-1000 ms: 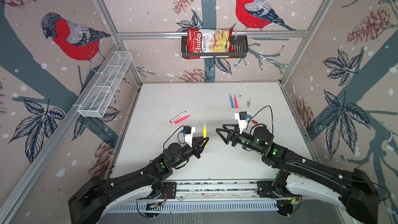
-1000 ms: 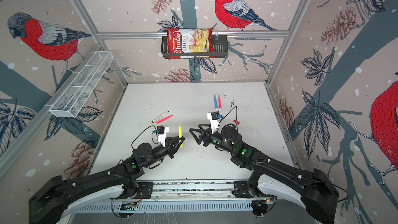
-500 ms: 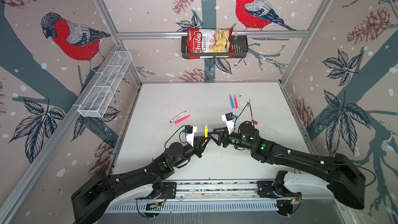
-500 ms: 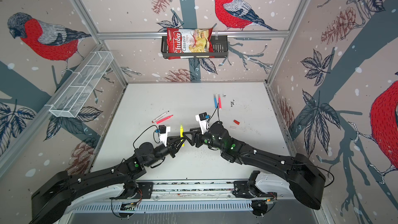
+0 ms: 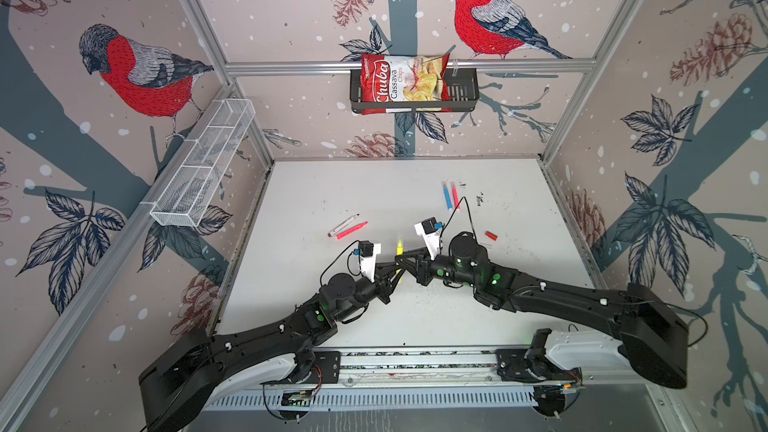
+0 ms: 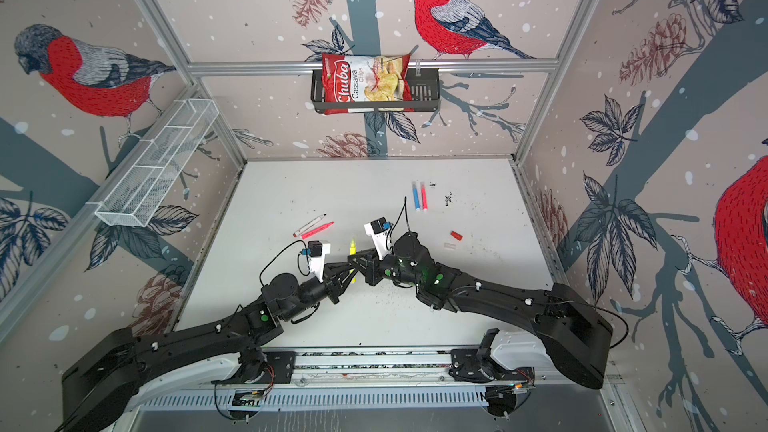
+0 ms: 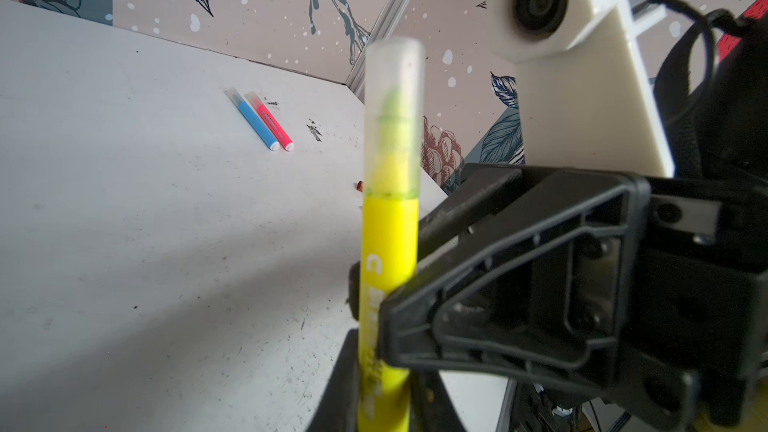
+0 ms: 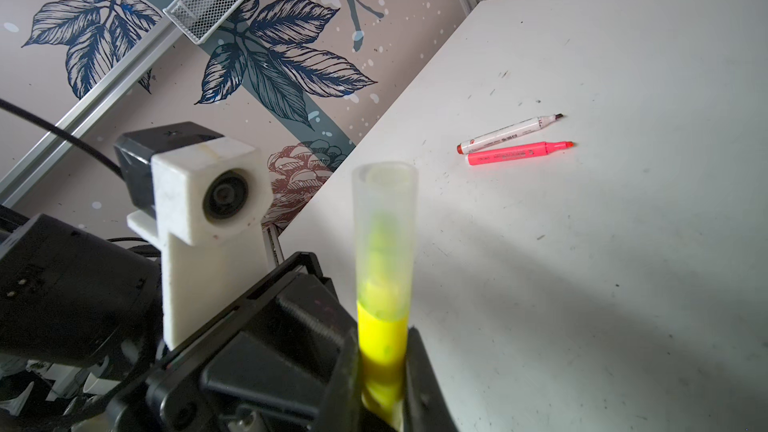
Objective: Insert the pens into the pen caps
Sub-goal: 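Grasp the capped yellow highlighter with the right gripper while the left gripper releases it, then lay the capped yellow highlighter beside the blue marker and open the right gripper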
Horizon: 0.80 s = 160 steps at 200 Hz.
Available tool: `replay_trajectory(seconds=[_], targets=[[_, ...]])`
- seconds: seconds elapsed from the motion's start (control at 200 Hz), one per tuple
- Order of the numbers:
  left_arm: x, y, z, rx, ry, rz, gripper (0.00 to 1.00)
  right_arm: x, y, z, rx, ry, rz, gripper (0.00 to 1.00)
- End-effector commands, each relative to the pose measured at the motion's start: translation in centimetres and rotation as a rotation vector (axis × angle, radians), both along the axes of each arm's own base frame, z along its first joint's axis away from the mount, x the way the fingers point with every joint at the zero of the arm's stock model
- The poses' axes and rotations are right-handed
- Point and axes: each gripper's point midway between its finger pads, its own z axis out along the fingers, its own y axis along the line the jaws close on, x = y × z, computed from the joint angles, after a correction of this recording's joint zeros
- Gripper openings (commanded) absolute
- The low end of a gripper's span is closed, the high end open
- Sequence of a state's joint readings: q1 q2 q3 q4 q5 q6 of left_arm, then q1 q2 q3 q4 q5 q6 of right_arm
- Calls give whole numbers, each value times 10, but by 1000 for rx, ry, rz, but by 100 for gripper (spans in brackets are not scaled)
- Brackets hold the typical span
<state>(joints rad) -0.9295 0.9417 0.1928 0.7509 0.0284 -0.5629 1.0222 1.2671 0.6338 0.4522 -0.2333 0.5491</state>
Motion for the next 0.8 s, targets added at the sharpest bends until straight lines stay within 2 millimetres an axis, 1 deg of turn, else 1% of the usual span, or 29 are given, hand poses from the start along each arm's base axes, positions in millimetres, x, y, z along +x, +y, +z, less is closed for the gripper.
replay_trajectory(seconds=[0.0, 0.09, 0.155, 0.18, 0.24, 0.29, 0.325, 0.375, 0.42, 0.48, 0.54, 0.65, 0.685, 0.795], targets=[[-1, -4, 20, -49, -56, -19, 3, -8, 4, 11, 39, -13, 41, 0], [-1, -4, 20, -48, -54, -19, 4, -7, 4, 11, 34, -17, 39, 0], [0, -4, 20, -47, -55, -16, 9, -6, 3, 12, 31, -22, 32, 0], [0, -3, 19, -46, -51, -13, 12, -5, 3, 11, 28, -20, 27, 0], [1, -3, 19, -42, -48, -5, 26, -1, 2, 10, 14, -23, 7, 0], [2, -2, 18, -35, -48, -1, 36, 8, -2, 6, -17, -21, -38, 0], [3, -2, 19, -33, -48, 2, 42, 18, -7, 4, -47, -19, -88, 0], [3, -1, 18, -26, -46, 8, 47, 34, -17, 1, -92, -9, -162, 0], [4, -1, 17, -20, -45, 12, 49, 48, -26, -2, -122, 3, -212, 0], [4, -1, 17, -19, -46, 13, 49, 66, -39, -7, -166, 26, -267, 0], [4, 0, 17, -16, -47, 14, 50, 89, -56, -15, -232, 59, -347, 0], [2, 2, 15, -17, -46, 14, 49, 130, -86, -38, -372, 155, -457, 0], [2, 3, 16, -19, -48, 16, 49, 141, -92, -43, -412, 177, -472, 0], [0, 7, 17, -25, -50, 21, 49, 173, -104, -60, -528, 226, -496, 2]])
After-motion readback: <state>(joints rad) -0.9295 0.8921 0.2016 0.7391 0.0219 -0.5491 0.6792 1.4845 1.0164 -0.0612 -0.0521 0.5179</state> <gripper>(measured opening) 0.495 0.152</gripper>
